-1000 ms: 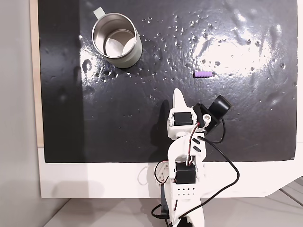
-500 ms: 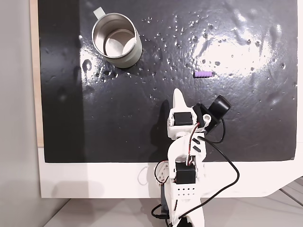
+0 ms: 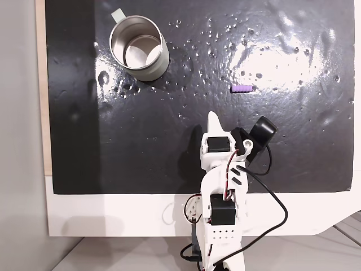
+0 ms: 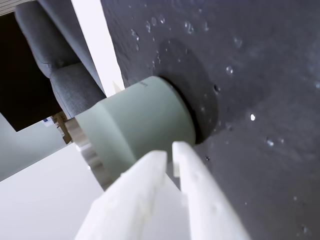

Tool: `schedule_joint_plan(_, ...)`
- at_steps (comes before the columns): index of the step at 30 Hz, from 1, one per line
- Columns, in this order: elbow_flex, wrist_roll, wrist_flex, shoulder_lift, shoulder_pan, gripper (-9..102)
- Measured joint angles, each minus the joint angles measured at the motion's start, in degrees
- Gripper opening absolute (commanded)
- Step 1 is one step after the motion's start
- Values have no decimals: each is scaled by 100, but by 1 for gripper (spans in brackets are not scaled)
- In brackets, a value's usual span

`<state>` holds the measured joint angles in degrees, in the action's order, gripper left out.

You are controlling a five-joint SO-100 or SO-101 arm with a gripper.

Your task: Grasp a pengrip and put it in the cup.

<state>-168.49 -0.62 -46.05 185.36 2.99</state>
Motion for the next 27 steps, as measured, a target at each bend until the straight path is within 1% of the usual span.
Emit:
schedule_joint_plan(5, 1573, -9, -439, -1512, 62, 0)
schedule_joint_plan(9, 2892, 35, -923, -2663, -220, 0)
schedule_joint_plan(12, 3700, 281, -1336, -3305, -334, 0)
schedule_joint_plan(16, 4588, 703, -1872, -4271, -747, 0)
schedule_joint_plan(22, 5520, 1318, -2232, -5423, -1178, 2)
schedule_joint_plan(24, 5854, 1415, -2417, -5871, -1257, 5)
schedule_joint_plan(25, 6021, 1441, -2522, -6108, -1283, 8)
schedule_joint_plan(27, 6398, 1468, -2777, -6618, -1345, 20)
